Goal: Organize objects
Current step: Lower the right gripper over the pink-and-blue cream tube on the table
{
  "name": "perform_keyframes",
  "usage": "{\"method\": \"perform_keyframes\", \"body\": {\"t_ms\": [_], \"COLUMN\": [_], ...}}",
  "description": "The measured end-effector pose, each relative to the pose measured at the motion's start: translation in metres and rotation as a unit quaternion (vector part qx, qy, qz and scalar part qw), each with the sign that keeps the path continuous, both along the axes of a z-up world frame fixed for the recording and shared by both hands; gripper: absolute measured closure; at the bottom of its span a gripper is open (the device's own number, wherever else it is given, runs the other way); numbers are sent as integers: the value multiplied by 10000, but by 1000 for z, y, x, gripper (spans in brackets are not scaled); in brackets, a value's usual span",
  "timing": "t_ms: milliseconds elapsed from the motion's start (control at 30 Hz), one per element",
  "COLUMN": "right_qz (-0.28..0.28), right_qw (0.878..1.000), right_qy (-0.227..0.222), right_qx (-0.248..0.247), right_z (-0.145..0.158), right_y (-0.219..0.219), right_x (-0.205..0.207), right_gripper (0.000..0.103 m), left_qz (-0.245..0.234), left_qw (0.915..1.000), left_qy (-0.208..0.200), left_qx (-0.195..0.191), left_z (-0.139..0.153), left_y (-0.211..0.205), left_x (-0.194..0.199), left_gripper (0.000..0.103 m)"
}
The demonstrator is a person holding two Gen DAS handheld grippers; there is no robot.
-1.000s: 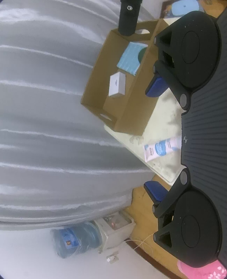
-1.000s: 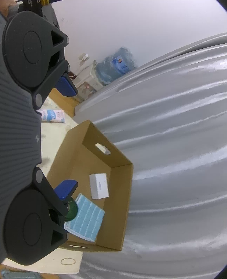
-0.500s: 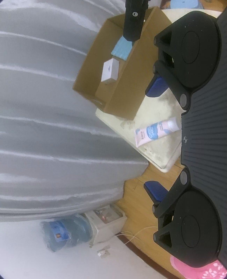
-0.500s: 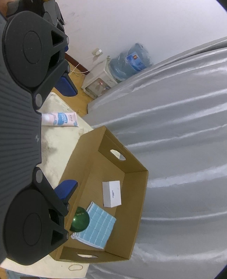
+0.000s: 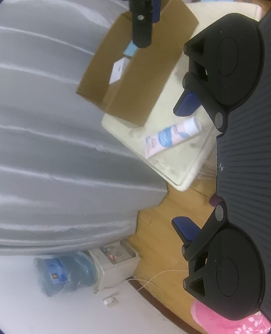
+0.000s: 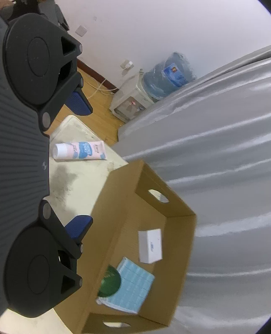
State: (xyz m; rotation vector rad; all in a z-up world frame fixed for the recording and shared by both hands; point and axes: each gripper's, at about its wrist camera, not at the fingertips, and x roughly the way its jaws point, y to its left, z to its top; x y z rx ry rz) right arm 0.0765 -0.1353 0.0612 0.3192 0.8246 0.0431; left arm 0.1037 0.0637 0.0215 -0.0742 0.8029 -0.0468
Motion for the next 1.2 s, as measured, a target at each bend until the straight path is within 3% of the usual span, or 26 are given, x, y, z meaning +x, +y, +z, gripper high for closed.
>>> {"method": "perform_keyframes", "body": {"t_ms": [400, 600, 833, 933, 1067, 1200], "right_qz": [299, 320, 427, 479, 562, 568], "right_qw": [9899, 9729, 9529, 9480, 9410, 9446], "right_qy": [739, 1122, 1372, 1428, 1546, 1577], "right_qx": [1172, 1999, 2672, 2805, 2958, 2822], "right_z": [-56, -90, -127, -136, -146, -150], "right_y": [0, -6, -6, -5, -4, -3], "right_x": [46, 77, 107, 119, 126, 129], "right_gripper": [0, 0, 0, 2, 9, 20], "left_qz": [-452, -622, -841, -953, -1139, -1272], "left_qw": [9958, 9915, 9798, 9744, 9663, 9619], "left_qy": [310, 525, 946, 1076, 1285, 1485], "left_qx": [-727, -1011, -1547, -1730, -1919, -1911], "left_z": [-28, -49, -74, -82, -90, -96], "left_y": [9, 5, -2, -6, -11, -18], "left_x": [28, 56, 87, 96, 105, 110], "left_gripper": [1, 1, 7, 10, 22, 26]}}
